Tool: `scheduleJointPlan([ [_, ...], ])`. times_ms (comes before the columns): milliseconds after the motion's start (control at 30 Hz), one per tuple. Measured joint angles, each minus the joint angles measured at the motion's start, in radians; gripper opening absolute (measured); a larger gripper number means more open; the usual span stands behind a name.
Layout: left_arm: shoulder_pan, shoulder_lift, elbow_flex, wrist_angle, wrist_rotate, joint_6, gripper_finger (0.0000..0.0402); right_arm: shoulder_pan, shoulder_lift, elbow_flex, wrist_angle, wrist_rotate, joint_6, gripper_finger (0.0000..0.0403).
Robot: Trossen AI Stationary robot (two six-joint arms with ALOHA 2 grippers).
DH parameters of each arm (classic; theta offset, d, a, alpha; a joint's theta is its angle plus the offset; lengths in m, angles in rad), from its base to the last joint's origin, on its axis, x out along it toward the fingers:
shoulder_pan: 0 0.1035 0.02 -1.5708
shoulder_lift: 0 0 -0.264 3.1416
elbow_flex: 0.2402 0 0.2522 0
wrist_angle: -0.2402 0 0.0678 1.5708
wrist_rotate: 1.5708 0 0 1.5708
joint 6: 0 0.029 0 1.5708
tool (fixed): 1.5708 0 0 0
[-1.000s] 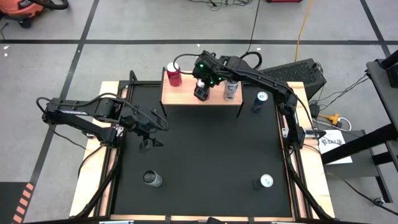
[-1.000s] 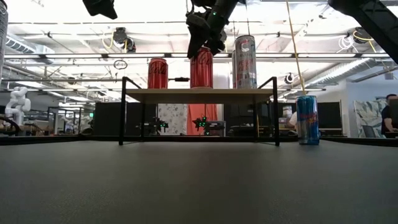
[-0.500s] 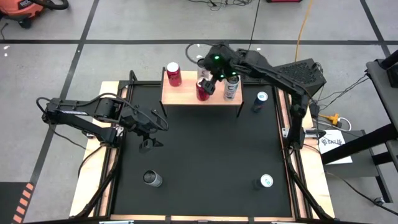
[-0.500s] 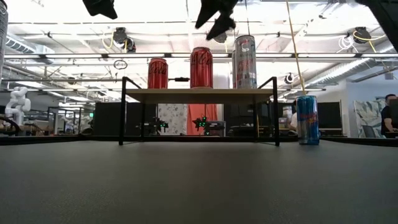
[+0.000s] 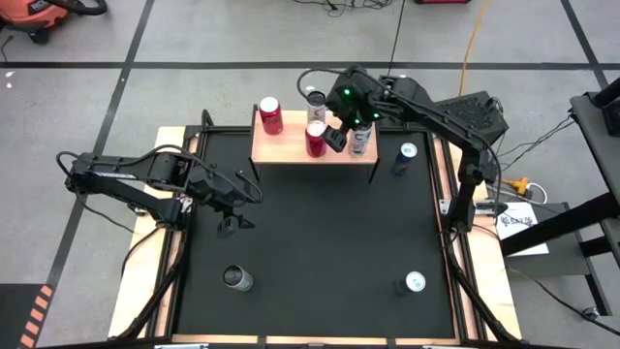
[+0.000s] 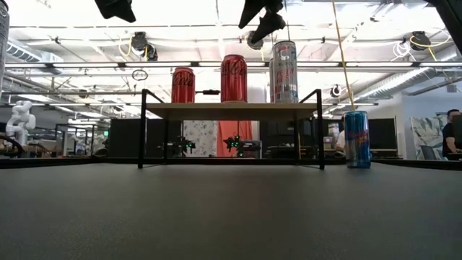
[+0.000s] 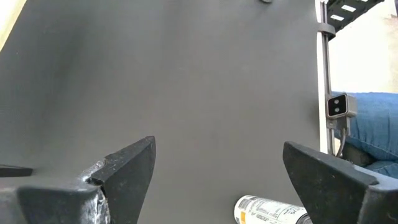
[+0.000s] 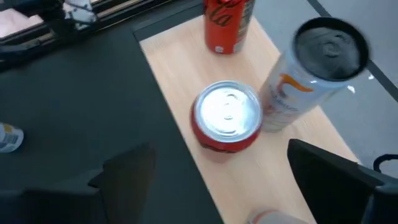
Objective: Place canned beverage on shelf
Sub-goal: Put the red soda can on the shelf aligned with the other red soda can
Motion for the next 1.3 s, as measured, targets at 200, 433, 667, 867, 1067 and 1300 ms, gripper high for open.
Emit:
scheduleJointPlan([
  [200,0.0,0.0,0.0,0.0,0.0,0.0,0.0354,0.025,0.002,0.0,-0.002,0.049,-0.037,0.03],
  [433,0.0,0.0,0.0,0.0,0.0,0.001,0.0354,0.025,0.014,0.0,-0.002,0.048,-0.042,0.0212],
  [667,0.0,0.0,0.0,0.0,0.0,0.001,0.0355,0.036,0.07,-0.002,-0.005,0.123,-0.035,0.0099],
  [867,0.0,0.0,0.0,0.0,0.0,0.003,0.0355,0.035,0.07,-0.002,-0.016,0.167,-0.028,0.0015],
  [1067,0.0,0.0,0.0,0.0,0.0,0.004,0.0354,0.036,0.07,-0.002,-0.03,0.153,0.004,0.0006],
  [1300,0.0,0.0,0.0,0.0,0.0,0.003,0.0354,0.035,0.075,-0.001,-0.05,0.155,0.028,0.0001],
])
